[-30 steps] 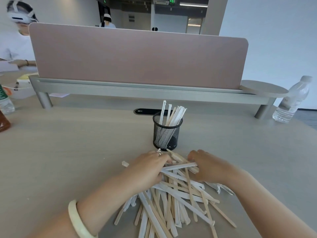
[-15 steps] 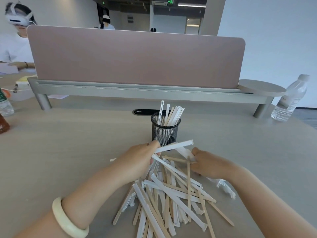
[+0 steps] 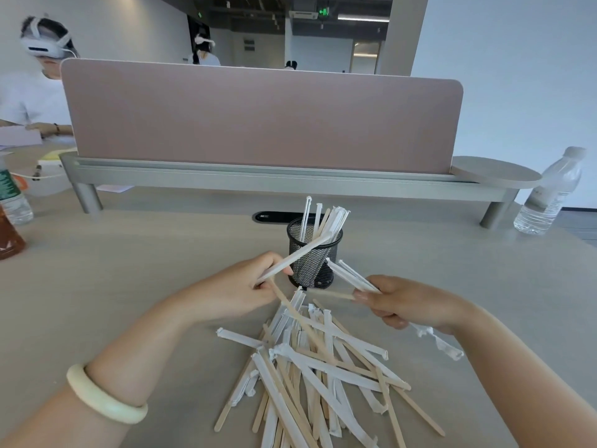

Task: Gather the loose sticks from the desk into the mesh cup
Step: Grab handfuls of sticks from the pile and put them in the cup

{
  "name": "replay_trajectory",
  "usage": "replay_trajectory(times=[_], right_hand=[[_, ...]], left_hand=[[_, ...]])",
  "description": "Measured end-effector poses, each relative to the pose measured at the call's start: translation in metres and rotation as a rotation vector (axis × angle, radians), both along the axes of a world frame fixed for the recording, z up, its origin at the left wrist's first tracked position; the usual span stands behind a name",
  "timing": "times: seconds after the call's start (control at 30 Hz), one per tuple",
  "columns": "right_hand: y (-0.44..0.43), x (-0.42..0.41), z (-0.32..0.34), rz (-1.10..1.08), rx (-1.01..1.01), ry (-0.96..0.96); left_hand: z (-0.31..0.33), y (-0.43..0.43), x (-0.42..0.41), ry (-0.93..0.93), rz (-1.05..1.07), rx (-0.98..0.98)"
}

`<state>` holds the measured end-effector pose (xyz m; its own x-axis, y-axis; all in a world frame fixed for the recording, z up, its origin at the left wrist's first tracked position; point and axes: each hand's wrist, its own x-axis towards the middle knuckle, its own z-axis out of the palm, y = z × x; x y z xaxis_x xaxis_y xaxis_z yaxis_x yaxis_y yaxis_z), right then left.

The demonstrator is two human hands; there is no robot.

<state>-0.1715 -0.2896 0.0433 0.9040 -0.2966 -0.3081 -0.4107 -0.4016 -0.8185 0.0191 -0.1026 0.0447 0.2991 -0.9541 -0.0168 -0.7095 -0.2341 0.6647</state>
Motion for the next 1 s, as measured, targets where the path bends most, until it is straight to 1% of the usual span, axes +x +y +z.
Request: replay_trajectory(times=[0.1, 0.2, 0.27, 0.37, 0.47, 0.6, 0.7, 0.8, 0.87, 0.93, 1.0], right_hand=[[-0.004, -0.001, 0.000, -0.022, 0.002, 0.011], [-0.005, -0.003, 0.000, 0.037, -0.010, 0.011], [-0.006, -0.004, 0.001, 0.069, -0.016, 0.004], [-0.009, -0.005, 0.000, 0.083, 0.056, -0.040], [-0.008, -0.002, -0.001, 0.048, 0.122, -0.125], [-0.005, 0.002, -0.003, -0.037, 0.147, -0.193], [-0.001, 0.007, -0.002, -0.115, 0.186, -0.312], [0.006, 0.014, -0.005, -0.242, 0.314, -0.530], [0.010, 0.019, -0.009, -0.308, 0.323, -0.651], [0.014, 0.022, -0.014, -0.340, 0.272, -0.718], [0.018, 0.024, -0.020, -0.372, 0.230, -0.741]], left_hand=[[0.003, 0.004, 0.006, 0.050, -0.002, -0.011], [0.003, 0.005, 0.012, 0.084, 0.003, 0.000], [0.004, 0.006, 0.012, 0.176, 0.003, -0.017], [0.004, 0.006, 0.009, 0.323, 0.023, -0.068], [-0.002, 0.001, 0.003, 0.325, 0.100, -0.202], [-0.003, -0.005, -0.006, 0.301, 0.125, -0.267], [0.006, -0.004, -0.007, 0.389, 0.171, -0.408], [0.013, -0.004, -0.006, 0.589, 0.204, -0.629], [0.013, -0.005, -0.005, 0.664, 0.212, -0.737], [0.006, -0.008, -0.005, 0.648, 0.221, -0.748], [-0.006, -0.010, -0.005, 0.610, 0.250, -0.697]])
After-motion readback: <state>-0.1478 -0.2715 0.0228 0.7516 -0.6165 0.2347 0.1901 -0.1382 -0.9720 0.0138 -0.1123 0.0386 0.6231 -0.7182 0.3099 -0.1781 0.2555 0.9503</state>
